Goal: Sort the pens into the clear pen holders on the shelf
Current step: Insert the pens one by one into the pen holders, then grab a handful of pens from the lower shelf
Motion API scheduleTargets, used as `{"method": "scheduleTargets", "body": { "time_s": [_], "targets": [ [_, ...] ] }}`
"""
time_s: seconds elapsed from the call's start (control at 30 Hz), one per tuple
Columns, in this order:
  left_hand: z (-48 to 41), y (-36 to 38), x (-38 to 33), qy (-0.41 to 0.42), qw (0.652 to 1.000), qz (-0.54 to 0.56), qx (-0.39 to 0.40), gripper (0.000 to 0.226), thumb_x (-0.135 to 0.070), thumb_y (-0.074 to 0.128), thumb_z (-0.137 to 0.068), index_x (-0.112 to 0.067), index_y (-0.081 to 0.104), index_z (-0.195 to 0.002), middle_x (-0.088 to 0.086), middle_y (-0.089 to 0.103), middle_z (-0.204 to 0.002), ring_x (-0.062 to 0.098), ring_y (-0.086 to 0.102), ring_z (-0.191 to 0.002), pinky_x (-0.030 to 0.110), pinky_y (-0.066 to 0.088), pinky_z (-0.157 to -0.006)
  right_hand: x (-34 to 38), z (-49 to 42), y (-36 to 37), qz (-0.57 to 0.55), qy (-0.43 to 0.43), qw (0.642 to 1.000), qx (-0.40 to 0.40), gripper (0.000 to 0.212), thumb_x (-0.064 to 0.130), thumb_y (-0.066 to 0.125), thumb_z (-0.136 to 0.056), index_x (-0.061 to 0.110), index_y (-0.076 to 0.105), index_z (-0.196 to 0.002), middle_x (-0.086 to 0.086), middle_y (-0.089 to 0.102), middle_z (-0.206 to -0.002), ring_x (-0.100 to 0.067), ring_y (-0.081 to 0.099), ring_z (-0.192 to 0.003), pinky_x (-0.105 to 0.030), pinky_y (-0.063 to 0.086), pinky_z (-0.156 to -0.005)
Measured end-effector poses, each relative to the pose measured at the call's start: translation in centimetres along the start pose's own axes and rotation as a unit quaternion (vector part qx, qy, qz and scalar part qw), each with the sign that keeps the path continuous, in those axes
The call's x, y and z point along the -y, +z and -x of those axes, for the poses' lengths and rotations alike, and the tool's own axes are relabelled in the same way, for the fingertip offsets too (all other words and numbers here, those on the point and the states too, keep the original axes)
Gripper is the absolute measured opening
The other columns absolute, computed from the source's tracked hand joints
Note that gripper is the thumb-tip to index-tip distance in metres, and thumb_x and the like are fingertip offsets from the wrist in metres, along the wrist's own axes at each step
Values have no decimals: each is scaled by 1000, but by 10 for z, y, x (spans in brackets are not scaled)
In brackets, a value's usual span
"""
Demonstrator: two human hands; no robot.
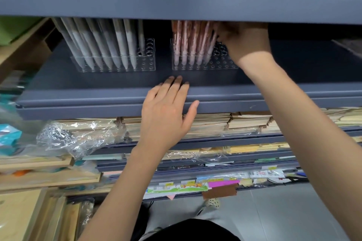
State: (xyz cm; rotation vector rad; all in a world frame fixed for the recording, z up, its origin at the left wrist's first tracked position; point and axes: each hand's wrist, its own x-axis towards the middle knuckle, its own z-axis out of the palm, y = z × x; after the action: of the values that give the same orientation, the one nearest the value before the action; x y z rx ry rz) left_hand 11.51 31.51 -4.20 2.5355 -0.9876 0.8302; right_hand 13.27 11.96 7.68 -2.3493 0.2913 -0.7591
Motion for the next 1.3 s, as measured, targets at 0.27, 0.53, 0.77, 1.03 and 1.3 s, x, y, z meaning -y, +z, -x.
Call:
{"method": "scheduleTargets", "body": {
  "time_s": [0.27, 0.53, 0.77, 1.03, 1.3],
  "targets": [
    [0, 1, 0, 1, 1000, 2, -7, 53, -46, 36, -103, -9, 61, -131, 9, 61, -138, 25, 51, -133, 40, 33, -110, -11, -8, 9, -3, -6, 1000, -8, 6, 26, 55, -89, 25, 53, -83, -2, 66, -90, -28, 65, -98, -45, 50, -95],
    [3, -6, -2, -15, 999, 19, 43, 51, -45, 36, -103, -11, 57, -135, 8, 57, -142, 24, 46, -137, 39, 28, -113, -12, -2, -1, 14, 55, 998, -3, 20, 20, 59, -88, 4, 69, -84, -9, 73, -97, -22, 65, -99, -35, 49, -94],
    [6, -44, -2, -143, 921, 355, 72, 27, -35, 47, -102, -27, 68, -118, -20, 65, -122, 4, 52, -123, 29, 36, -109, -1, 57, -41, -154, 77, 985, -31, 18, 18, 60, -80, 22, 69, -96, -2, 74, -93, -18, 71, -86, -44, 58, -85],
    [79, -57, 1, -304, 710, 626, 101, 25, -20, 48, -101, -21, 73, -97, 7, 75, -105, 24, 73, -93, 30, 60, -75, -65, 185, -64, -198, 168, 964, 63, 11, 21, 65, -90, 23, 73, -96, 2, 76, -87, -12, 72, -78, -20, 58, -68],
    [246, 68, -41, -581, 574, 448, 365, 26, -13, 50, -104, 7, 66, -107, 27, 72, -102, 34, 68, -78, 34, 54, -63, -222, 409, -23, -173, 584, 791, 52, 16, -2, 59, -90, 6, 72, -89, -15, 73, -87, -31, 66, -83, -39, 53, -73]
  ]
}}
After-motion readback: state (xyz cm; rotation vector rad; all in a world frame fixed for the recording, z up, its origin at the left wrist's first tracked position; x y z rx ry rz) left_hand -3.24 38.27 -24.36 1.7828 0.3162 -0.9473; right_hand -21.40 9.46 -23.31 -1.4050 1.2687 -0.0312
